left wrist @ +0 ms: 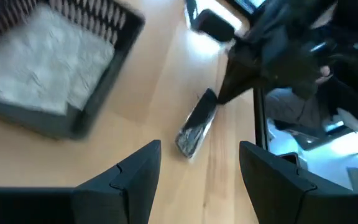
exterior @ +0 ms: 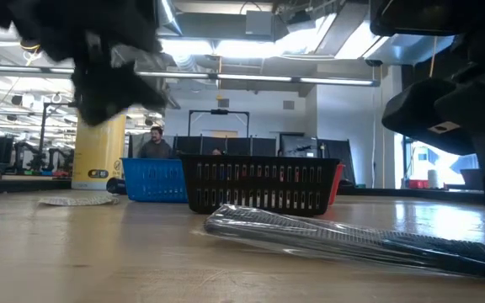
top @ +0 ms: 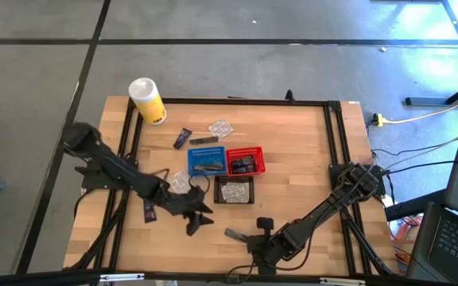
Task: Pick & Place Travel size toiletries
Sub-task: Put the black comb into the blue bin
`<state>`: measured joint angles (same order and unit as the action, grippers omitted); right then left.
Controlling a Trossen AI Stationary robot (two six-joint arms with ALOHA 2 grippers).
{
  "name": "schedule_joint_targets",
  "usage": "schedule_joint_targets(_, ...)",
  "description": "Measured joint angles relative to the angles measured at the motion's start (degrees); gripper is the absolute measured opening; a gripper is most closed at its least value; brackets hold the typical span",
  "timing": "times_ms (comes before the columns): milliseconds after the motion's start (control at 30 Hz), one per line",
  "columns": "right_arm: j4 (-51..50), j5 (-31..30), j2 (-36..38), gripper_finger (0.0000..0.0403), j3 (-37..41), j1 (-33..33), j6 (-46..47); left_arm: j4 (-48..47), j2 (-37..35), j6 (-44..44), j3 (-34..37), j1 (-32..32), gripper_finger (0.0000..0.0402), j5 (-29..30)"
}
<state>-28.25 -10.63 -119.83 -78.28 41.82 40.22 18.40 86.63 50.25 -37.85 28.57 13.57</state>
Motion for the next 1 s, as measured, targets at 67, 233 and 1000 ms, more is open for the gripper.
schedule_joint_targets(67,-0.03,0.54,0.00,0.0000,0.00,-0.02,-0.36,5.28,4.17,2.20,0.00,0.70,0.0212,-1.13)
schedule_joint_targets(233,-0.13,1.82,0.00,0.0000,0.00,0.04,-0.64,16.24,11.03,5.60,0.00,1.66,0.0212,-1.38)
schedule_joint_targets(1000,-0.66,2.29,0.00,0.0000,0.04,0.24,-1.72,9.32,15.65,10.71,-3.21,0.01,0.0212,-4.86)
